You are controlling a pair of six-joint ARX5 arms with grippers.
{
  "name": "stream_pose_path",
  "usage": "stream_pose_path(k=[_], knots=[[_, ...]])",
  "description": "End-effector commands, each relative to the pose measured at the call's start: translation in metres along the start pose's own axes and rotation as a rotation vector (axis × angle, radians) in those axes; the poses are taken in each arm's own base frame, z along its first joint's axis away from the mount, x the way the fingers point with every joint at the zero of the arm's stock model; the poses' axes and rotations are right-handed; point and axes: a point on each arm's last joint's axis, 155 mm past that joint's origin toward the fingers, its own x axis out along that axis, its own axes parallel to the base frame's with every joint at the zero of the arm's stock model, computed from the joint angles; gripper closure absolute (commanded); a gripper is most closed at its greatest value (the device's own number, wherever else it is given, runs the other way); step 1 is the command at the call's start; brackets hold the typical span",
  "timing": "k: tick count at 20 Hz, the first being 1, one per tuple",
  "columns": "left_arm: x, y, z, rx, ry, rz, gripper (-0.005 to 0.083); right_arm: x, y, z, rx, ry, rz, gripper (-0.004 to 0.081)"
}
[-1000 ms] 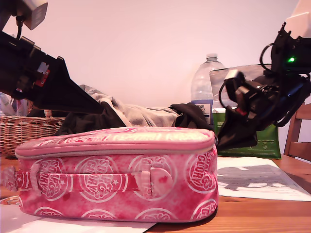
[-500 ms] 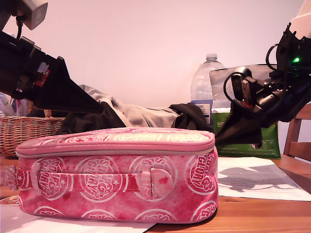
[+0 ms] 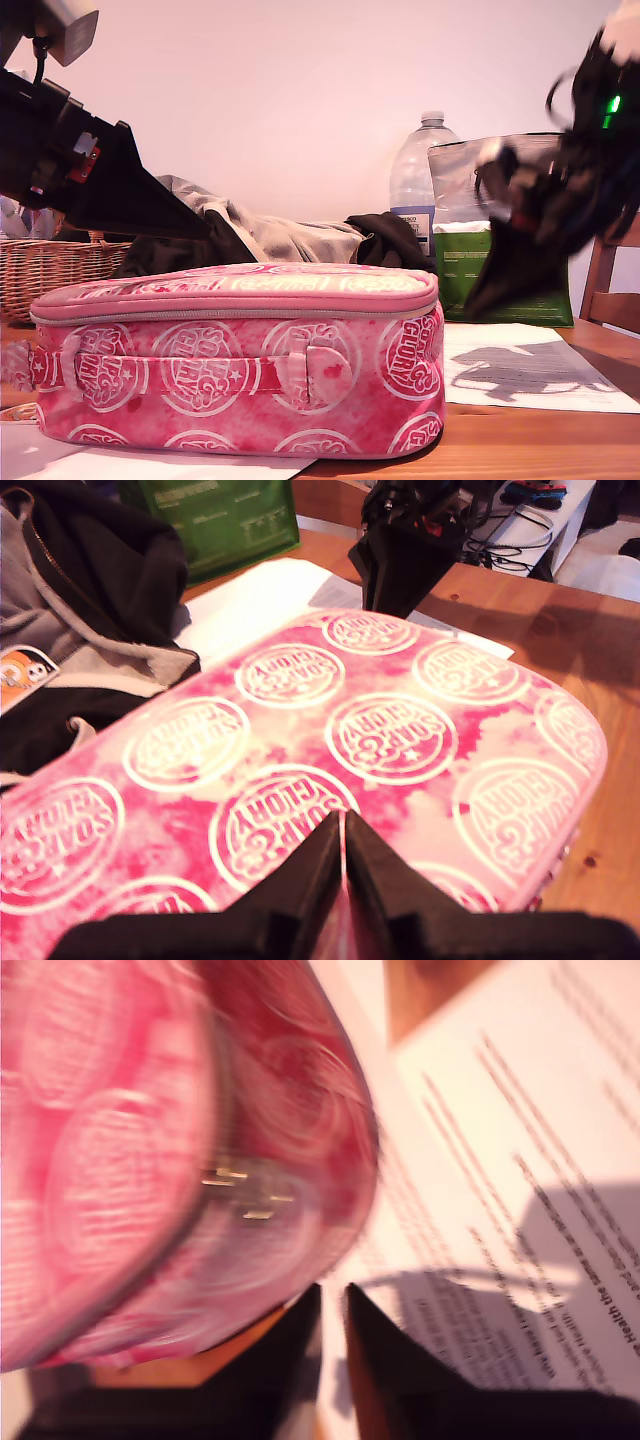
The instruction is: Open the zipper in the zip bag in front of you
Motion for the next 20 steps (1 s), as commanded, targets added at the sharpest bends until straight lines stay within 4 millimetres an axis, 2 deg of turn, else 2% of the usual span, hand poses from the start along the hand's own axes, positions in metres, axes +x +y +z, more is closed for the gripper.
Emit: stream_pose_path(k=[1,5,8,11,13,15,17,20], knots=[[0.001,-0.001,-0.001,-0.003,0.002,-0.002,0.0793,-0.019,0.015,0.011,-0.051,-0.053,-0.007,0.0783],[0.001,0.002,-0.002,-0.004,0.005,0.014,0.0793,-0.048,0.028,0.025,-0.144,-0.140,-0.116,0.0783],[0.001,0.003,-0.002,-0.003,0.005,0.017,0.0793,-0.064,0.027,0.022,-0.197,-0.208,-0.278,0.0783],[0.001,0.003,-0.002,-0.003,0.005,0.017,0.0793,-0.075,0.043,0.020,-0.304,-0.351,-0.378,0.0783],[0.001,0.003,-0.002,-0.003,0.005,0.017,0.0793,-0.076,0.049,0.014,-0.371,-0.417,-0.415,0.0783],[0.001,0.003,-0.002,-0.003,0.005,0.017,0.0793,-0.063,0.051,0.006,-0.436,-0.402,-0.376,0.0783],[0.001,0.003,-0.002,-0.003,0.005,0.017,0.0793,-0.050,0.058,0.006,-0.524,-0.411,-0.287,0.0783],[0.001,0.003,-0.002,-0.003,0.006,0.016,0.0793,-0.026,0.045,0.000,-0.533,-0.385,-0.242,0.0783]])
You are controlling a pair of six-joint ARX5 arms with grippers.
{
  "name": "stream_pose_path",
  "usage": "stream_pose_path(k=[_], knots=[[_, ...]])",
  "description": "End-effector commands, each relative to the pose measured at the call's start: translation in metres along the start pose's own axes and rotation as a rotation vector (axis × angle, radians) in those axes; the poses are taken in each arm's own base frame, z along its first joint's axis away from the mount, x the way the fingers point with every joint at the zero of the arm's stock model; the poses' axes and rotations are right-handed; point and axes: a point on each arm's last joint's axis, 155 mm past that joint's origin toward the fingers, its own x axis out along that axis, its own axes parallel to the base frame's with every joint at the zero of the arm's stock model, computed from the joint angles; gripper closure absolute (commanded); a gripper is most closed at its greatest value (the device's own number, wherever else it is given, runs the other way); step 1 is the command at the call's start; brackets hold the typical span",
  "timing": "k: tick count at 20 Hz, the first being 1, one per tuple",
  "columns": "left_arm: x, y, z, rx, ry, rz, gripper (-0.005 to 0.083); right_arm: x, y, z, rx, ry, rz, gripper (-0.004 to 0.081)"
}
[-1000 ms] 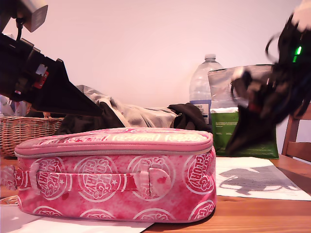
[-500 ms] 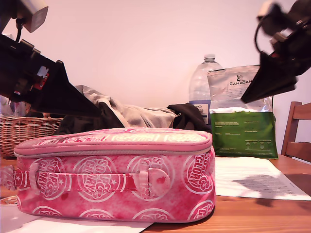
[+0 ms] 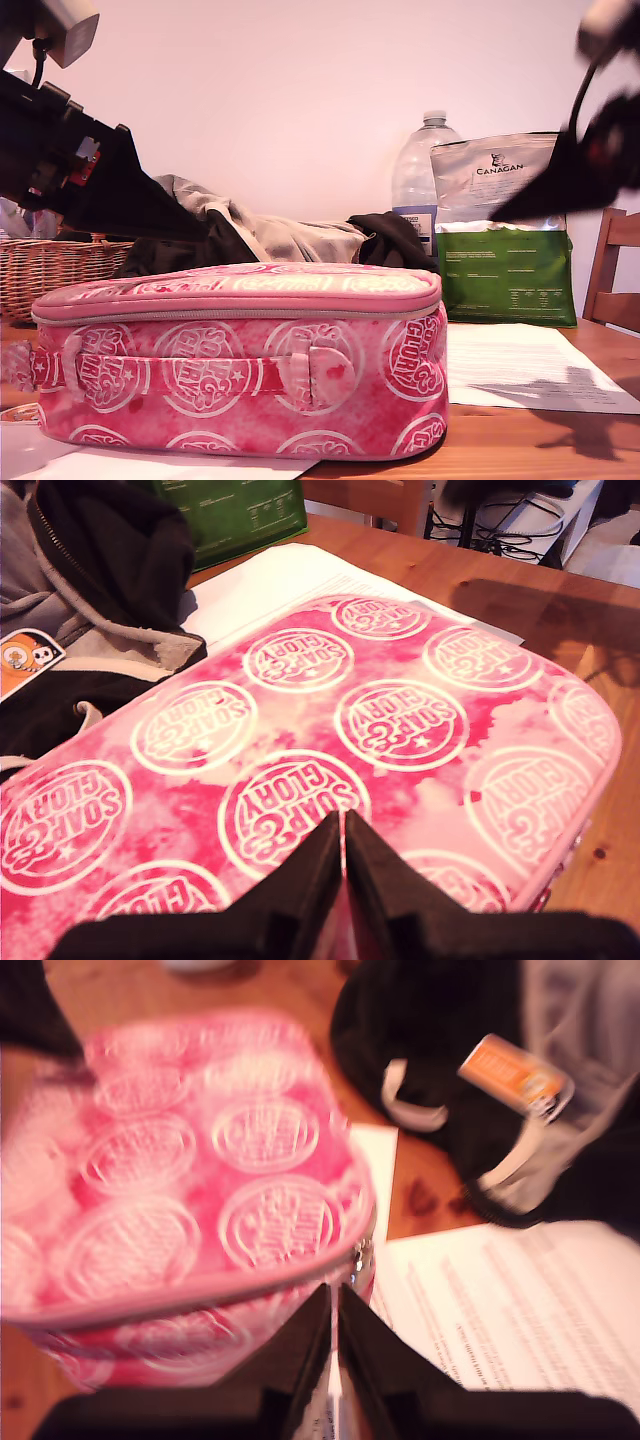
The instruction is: Open the zipper in the zip bag in front of you
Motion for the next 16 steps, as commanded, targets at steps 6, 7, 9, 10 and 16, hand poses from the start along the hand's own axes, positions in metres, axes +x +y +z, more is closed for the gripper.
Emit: stream_pose_path(k=[6,7,9,10,16], knots=[[0.001,0.000,0.000,-0.001,-0.001,-0.001,0.0793,0.027,0.006,-0.014,-0.044,0.004,0.051,0.0679],[0.001,0.000,0.000,-0.001,-0.001,-0.001,0.0793,0.031,0.003,-0.017,-0.055,0.029,0.027,0.0669],[0.001,0.000,0.000,-0.001,-0.001,-0.001,0.0793,0.038,-0.001,-0.020,-0.071,0.054,-0.004,0.0621],[0.001,0.000,0.000,-0.001,-0.001,-0.001,0.0793,0.040,-0.005,-0.023,-0.071,0.075,-0.028,0.0608],[0.001,0.000,0.000,-0.001,-0.001,-0.001,0.0793,0.050,-0.016,-0.033,-0.002,0.091,-0.070,0.0607]])
